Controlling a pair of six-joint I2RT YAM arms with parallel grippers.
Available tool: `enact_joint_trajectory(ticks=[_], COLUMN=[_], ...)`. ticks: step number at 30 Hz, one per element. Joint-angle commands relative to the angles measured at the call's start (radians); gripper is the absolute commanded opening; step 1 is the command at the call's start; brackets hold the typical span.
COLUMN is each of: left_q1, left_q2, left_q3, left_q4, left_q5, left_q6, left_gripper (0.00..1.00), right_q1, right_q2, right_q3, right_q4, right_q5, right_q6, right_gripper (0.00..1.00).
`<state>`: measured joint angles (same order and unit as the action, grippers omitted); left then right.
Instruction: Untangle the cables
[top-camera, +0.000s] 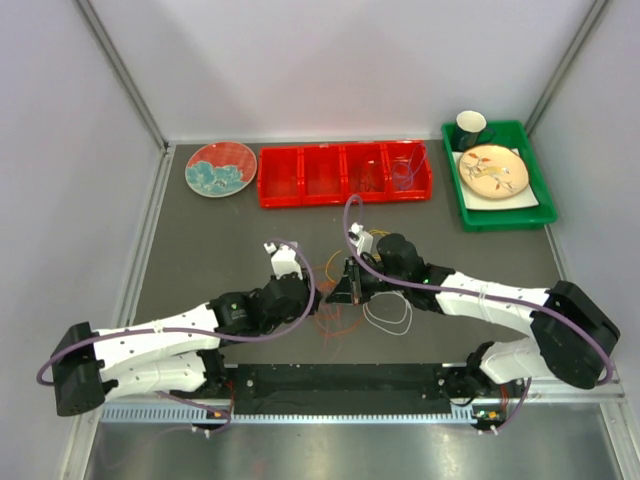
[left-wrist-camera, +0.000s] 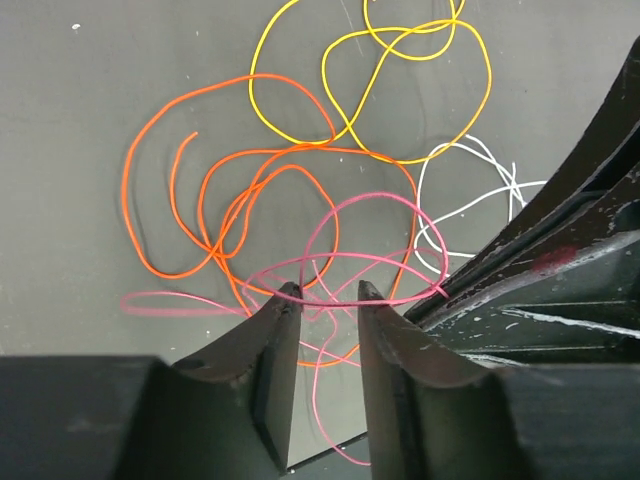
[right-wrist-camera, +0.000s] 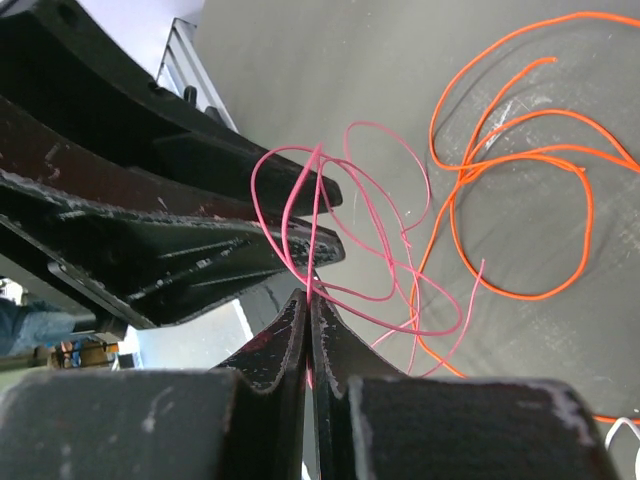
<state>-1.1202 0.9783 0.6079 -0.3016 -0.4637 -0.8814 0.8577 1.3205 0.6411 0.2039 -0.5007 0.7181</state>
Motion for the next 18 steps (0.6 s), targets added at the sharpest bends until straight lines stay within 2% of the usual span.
enact_joint_trajectory(ticks=[1, 6, 10, 18], left_q1=[0.003, 0.003, 0.003, 0.002], left_q2=[-0.021, -0.038, -0.039, 0.040], left_q3=[-0.020, -0.020, -0.010, 0.105], left_q4=[0.039, 0.004, -0.028, -0.168], left_q5=[-0.018, -0.055, -0.076, -0.085], left_q6=[0.006, 0.004, 0.012, 0.036], left_gripper=[0.39, 0.44, 0.44, 0.45], right_q1=[0.020, 0.020, 0.020, 0.021], right_q2=[0.002, -0.001, -0.001, 0.002], right_q3=[0.000, 0.002, 0.005, 0.012], right_q4=[0.068, 0.057, 0.054, 0.037], right_q5=[-0.018, -0.015, -0.015, -0.006], right_q6=[-0.008, -0.014, -0.012, -0.016], right_gripper=[0.00, 0.00, 0.00, 0.00])
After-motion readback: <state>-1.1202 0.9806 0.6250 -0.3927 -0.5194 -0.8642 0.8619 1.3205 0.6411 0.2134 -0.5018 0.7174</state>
